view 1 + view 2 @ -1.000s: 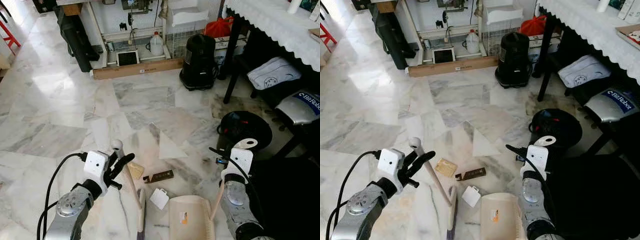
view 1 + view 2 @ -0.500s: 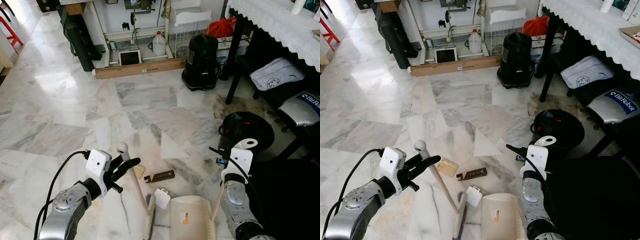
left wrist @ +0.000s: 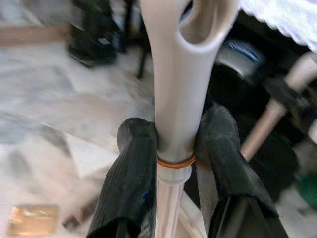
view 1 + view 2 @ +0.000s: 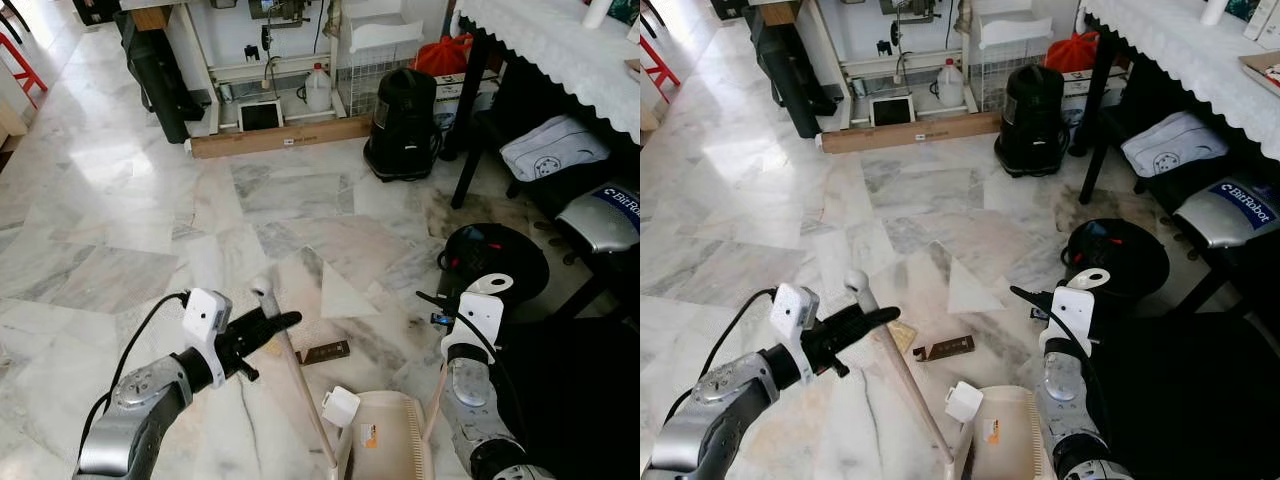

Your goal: Sweep floor

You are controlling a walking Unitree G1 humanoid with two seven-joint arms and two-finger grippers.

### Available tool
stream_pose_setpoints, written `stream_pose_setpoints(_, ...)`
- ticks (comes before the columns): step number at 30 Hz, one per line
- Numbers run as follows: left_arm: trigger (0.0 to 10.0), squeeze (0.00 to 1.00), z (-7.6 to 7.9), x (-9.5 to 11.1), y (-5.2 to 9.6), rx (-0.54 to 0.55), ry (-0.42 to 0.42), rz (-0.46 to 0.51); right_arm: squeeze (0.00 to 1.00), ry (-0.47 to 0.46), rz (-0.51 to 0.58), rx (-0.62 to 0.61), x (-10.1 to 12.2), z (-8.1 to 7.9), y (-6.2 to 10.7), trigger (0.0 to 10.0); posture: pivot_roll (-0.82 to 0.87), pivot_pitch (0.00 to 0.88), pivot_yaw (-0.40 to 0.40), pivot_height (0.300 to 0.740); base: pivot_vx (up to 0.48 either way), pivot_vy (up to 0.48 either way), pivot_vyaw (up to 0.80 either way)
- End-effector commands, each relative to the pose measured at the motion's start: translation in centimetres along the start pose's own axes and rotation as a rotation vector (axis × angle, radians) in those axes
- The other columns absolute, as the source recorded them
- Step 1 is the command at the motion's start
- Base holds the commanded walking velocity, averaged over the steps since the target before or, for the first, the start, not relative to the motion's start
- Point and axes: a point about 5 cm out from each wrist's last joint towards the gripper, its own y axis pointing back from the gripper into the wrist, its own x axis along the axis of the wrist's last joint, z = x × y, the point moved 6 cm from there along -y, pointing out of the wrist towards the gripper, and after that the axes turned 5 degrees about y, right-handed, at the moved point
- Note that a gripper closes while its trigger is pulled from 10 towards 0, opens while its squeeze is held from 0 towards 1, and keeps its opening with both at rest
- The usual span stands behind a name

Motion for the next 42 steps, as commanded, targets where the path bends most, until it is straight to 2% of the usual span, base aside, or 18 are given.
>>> stream_pose_setpoints(1,10.0,0.00,-0.8,3.3,0.1,0.050,-0.069,0.116,0.00,-0.002,0.007,0.017,0.2,-0.5,0.0,10.0,0.14,0.079,0.065,0.740,0.000,0.000,0.00)
stream_pose_setpoints(9,10.0,0.00,-0.6,6.5,0.2,0.066,-0.110,0.205,0.00,-0.016,-0.006,0.017,0.0,-0.4,0.0,10.0,0.14,0.092,0.058,0.740,0.000,0.000,0.00)
stream_pose_setpoints(11,10.0,0.00,-0.7,6.6,0.2,0.073,-0.111,0.207,0.00,-0.016,-0.006,0.018,0.0,-0.4,0.0,10.0,0.14,0.092,0.057,0.740,0.000,0.000,0.00)
stream_pose_setpoints(14,10.0,0.00,-0.9,6.2,0.1,0.085,-0.134,0.189,0.00,-0.015,-0.006,0.021,0.0,-0.5,0.0,10.0,0.14,0.092,0.057,0.740,0.000,0.000,0.00)
stream_pose_setpoints(15,10.0,0.00,-1.0,5.1,0.1,0.090,-0.164,0.153,0.00,-0.016,-0.005,0.024,0.0,-0.5,0.0,10.0,0.13,0.095,0.056,0.740,0.000,0.000,0.00)
stream_pose_setpoints(17,10.0,0.00,-0.9,4.7,0.1,0.090,-0.173,0.140,0.00,-0.017,-0.005,0.024,0.0,-0.5,0.0,10.0,0.13,0.095,0.056,0.740,0.000,0.000,0.00)
stream_pose_setpoints(18,10.0,0.00,-0.6,3.3,0.0,0.076,-0.202,0.087,0.00,-0.018,-0.002,0.026,0.1,-0.5,0.0,10.0,0.13,0.096,0.056,0.740,0.000,0.000,0.00)
stream_pose_setpoints(20,10.0,0.00,-0.4,2.6,0.0,0.072,-0.216,0.062,0.00,-0.018,0.000,0.026,0.1,-0.5,0.0,10.0,0.12,0.097,0.056,0.740,0.000,0.000,0.00)
stream_pose_setpoints(22,10.0,0.00,-1.1,1.8,0.3,0.128,-0.227,0.056,0.00,-0.018,0.005,0.025,0.1,-0.3,-0.1,10.0,0.12,0.098,0.053,0.740,0.000,0.000,0.00)
stream_pose_setpoints(27,10.0,0.00,-1.8,1.4,0.9,0.182,-0.255,0.058,0.00,-0.016,0.005,0.023,0.1,-0.1,-0.1,10.0,0.12,0.102,0.052,0.740,0.000,0.000,0.00)
stream_pose_setpoints(35,10.0,0.00,-1.6,-0.1,1.0,0.166,-0.274,0.011,0.00,-0.017,0.008,0.028,0.2,-0.3,-0.1,10.0,0.11,0.102,0.052,0.740,0.000,0.000,0.00)
stream_pose_setpoints(39,10.0,0.00,-2.6,-1.5,1.0,0.223,-0.262,0.006,0.00,-0.017,0.013,0.029,0.3,-0.3,-0.1,10.0,0.10,0.104,0.052,0.740,0.000,0.000,0.00)
stream_pose_setpoints(42,10.0,0.00,-2.9,-1.7,1.0,0.241,-0.267,0.008,0.00,-0.016,0.014,0.028,0.3,-0.2,-0.1,10.0,0.10,0.104,0.051,0.740,0.000,0.000,0.00)
